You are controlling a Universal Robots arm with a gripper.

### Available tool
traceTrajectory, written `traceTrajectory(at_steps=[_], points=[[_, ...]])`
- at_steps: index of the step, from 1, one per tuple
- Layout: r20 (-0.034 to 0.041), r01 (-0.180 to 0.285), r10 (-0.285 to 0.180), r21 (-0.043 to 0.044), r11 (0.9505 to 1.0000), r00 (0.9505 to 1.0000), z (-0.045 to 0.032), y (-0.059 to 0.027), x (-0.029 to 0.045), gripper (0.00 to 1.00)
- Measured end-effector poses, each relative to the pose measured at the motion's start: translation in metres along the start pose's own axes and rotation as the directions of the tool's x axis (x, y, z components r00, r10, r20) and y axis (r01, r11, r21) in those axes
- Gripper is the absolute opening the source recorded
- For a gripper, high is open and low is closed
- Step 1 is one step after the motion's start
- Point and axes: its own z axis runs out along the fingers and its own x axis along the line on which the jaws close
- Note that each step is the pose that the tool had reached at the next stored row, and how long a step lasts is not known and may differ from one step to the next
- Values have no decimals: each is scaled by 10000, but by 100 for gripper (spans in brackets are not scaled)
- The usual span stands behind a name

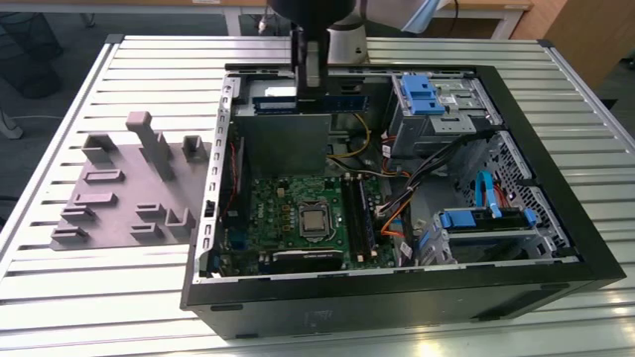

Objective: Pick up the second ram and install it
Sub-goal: 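Pick up the second ram and move it above second insertion slot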

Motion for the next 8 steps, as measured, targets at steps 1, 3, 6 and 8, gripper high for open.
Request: traceTrajectory(at_steps=[1, 3, 6, 8], points=[[1, -1, 1, 1, 10000, 10000, 0, -45, 0, 14], [1, 0, 0, 0, 10000, 10000, -3, -135, -1, 14], [0, -1, 1, 0, 10000, 10000, -6, -269, -2, 14], [1, -2, 2, 0, 10000, 10000, -8, -363, -3, 14]])
